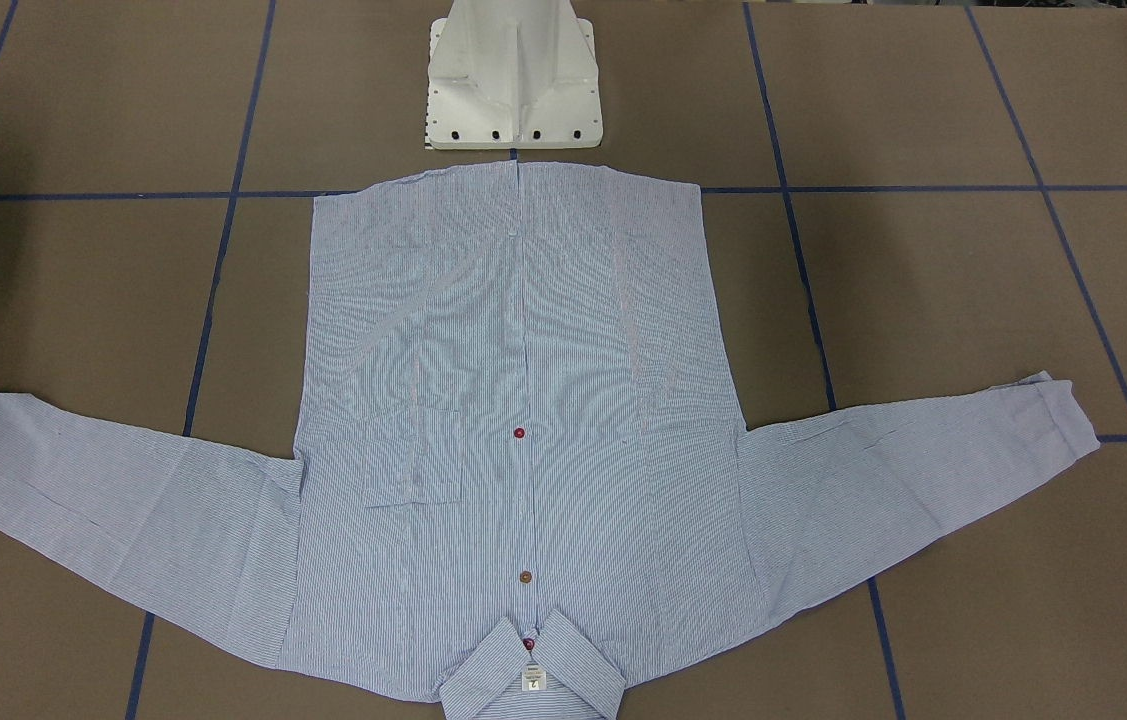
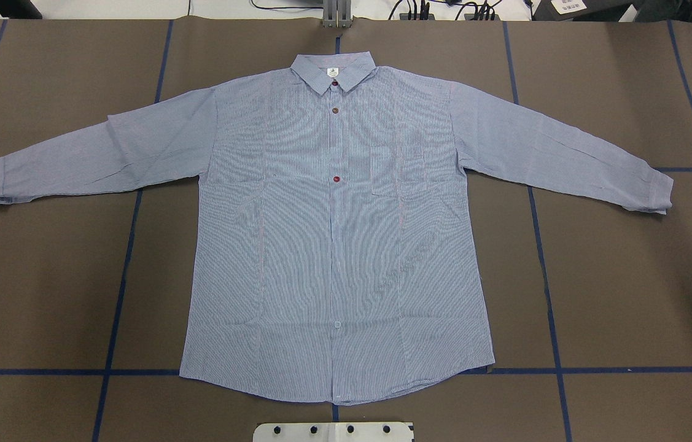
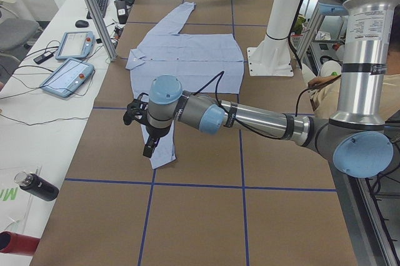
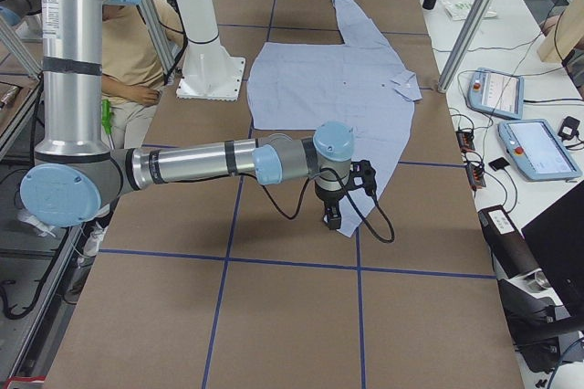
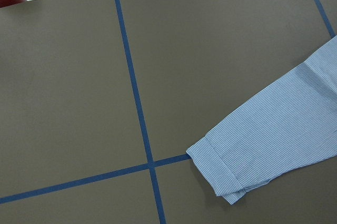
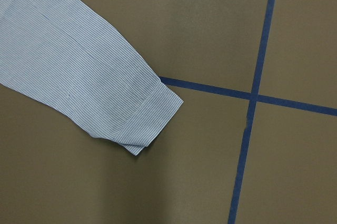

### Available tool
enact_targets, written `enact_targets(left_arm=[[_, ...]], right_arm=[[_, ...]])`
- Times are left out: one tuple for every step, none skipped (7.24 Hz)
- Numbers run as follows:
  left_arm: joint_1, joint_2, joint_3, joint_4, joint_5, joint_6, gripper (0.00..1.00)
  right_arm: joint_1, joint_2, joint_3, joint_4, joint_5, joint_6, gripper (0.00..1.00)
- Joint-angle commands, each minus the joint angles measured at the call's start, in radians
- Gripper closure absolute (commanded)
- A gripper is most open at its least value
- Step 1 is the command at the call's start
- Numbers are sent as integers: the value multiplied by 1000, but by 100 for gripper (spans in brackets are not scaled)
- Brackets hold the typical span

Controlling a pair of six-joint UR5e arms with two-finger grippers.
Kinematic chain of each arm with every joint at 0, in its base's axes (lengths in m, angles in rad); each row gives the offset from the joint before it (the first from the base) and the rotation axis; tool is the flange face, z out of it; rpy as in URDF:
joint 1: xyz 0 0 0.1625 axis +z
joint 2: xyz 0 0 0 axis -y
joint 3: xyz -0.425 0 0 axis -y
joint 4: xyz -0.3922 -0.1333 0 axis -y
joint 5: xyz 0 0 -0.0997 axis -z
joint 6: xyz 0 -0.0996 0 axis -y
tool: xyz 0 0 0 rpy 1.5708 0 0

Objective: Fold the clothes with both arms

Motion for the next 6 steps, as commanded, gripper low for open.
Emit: enact_targets(left_arm=[[6, 75, -87, -5, -1, -3, 0], [5, 93, -87, -5, -3, -1, 0], [5, 105, -89, -7, -3, -6, 0], [5, 106, -90, -8, -3, -7, 0], [9, 101, -81, -65, 2, -6, 0], [12, 107, -78, -150, 0, -11, 0]], right_arm=[[-2, -8, -7, 0, 0, -1, 0], [-4, -6, -15, 0, -3, -1, 0], [-7, -2, -24, 2, -3, -1, 0], [-16, -2, -25, 6, -1, -3, 0], [-20, 0, -24, 6, 17, 5, 0], [-33, 11, -51, 8, 38, 62, 0]])
